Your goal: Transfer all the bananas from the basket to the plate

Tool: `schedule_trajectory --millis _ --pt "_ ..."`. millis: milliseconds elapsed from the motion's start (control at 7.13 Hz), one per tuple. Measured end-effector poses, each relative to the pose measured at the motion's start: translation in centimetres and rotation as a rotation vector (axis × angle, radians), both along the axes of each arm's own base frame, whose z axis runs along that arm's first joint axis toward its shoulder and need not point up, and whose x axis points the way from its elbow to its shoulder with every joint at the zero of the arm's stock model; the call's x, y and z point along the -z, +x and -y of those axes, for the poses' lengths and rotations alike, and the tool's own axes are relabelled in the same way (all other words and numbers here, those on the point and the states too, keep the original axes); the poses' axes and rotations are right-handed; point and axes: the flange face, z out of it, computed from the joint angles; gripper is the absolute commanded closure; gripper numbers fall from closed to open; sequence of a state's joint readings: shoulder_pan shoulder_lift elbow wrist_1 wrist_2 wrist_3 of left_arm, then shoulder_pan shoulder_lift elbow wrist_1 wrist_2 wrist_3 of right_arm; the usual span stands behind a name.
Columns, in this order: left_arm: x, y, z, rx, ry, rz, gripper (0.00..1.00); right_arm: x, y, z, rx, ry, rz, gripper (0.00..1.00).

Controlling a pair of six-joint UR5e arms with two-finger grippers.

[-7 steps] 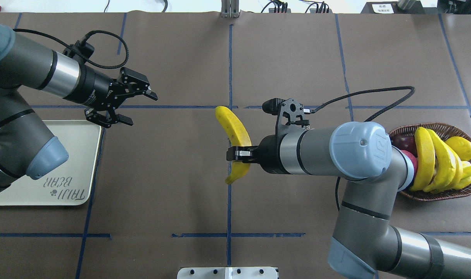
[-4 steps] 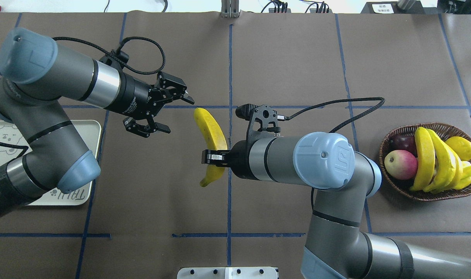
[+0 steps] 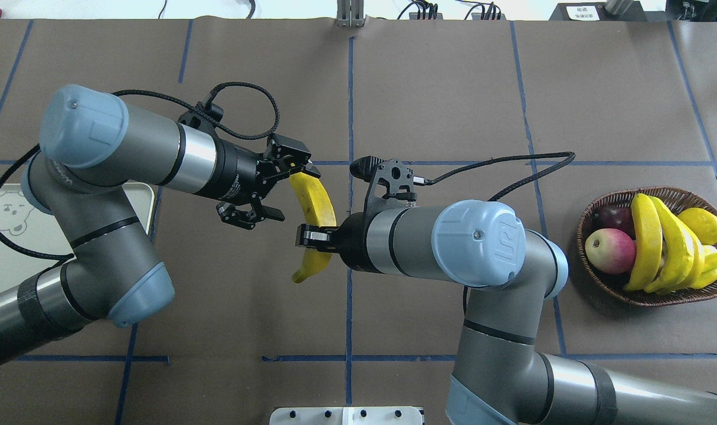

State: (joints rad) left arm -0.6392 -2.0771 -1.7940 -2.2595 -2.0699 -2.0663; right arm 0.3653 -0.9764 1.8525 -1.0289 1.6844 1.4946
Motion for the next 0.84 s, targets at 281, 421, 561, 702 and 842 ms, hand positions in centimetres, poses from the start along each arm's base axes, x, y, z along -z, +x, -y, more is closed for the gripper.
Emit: schedule_trajectory --millis 281,421,561,702,842 --pt "0.03 0.39 -0.02 0.011 0.001 0.002 0.28 0.05 -0.34 -0.41 0.008 -0.002 0.001 0.92" --pt "0.28 0.59 -0.01 0.03 0.008 0.0 0.45 0.05 -0.44 -0.54 0.011 -0.002 0.0 0.91" --pt "0.62 0.89 -0.17 0.037 0.014 -0.004 0.66 0.05 -0.46 -0.57 0.011 -0.002 0.0 0.83" --pt "0.79 1.07 -0.3 0.039 0.017 -0.006 0.87 0.04 -0.48 -0.6 0.012 -0.001 0.0 0.34" --pt "0.82 1.16 -0.38 0.039 0.018 -0.006 0.99 0.05 -0.49 -0.62 0.013 0.0 0.0 0.01"
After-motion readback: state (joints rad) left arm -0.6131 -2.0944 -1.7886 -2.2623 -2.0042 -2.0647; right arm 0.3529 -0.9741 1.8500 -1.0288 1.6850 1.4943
